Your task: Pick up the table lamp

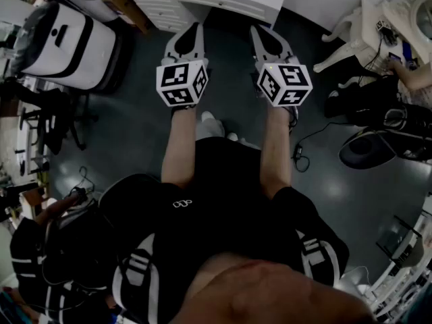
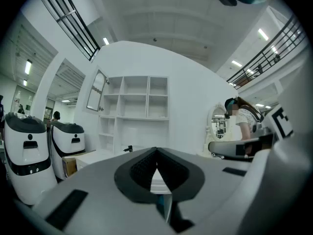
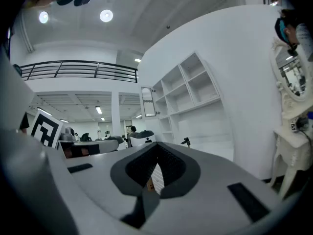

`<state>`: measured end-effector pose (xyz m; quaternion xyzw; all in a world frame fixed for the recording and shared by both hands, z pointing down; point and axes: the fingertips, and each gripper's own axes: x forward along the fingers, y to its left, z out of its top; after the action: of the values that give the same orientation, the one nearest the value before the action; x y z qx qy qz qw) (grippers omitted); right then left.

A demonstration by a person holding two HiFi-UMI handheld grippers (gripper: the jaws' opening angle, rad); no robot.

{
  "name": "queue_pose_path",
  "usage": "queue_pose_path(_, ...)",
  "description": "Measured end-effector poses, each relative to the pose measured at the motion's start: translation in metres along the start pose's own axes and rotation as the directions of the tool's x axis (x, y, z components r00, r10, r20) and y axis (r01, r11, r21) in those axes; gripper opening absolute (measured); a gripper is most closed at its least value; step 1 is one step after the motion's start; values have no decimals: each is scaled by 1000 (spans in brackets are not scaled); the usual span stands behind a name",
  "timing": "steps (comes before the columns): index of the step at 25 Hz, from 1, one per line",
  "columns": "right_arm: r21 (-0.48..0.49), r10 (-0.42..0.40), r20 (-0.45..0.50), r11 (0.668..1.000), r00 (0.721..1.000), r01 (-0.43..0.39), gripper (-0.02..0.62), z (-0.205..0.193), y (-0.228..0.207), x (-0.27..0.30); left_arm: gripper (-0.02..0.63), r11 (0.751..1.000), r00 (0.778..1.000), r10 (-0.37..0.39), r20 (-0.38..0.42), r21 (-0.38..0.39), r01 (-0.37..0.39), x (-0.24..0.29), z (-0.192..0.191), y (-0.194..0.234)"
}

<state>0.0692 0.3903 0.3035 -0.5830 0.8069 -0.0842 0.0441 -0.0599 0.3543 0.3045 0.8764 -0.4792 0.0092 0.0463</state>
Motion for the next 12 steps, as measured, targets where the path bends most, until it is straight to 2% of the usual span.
queue_pose_path(12,18,-1,-52,1000,999,2,18,-24,1,46,9,997,998,56,-42,-48,-58,7,-26,52)
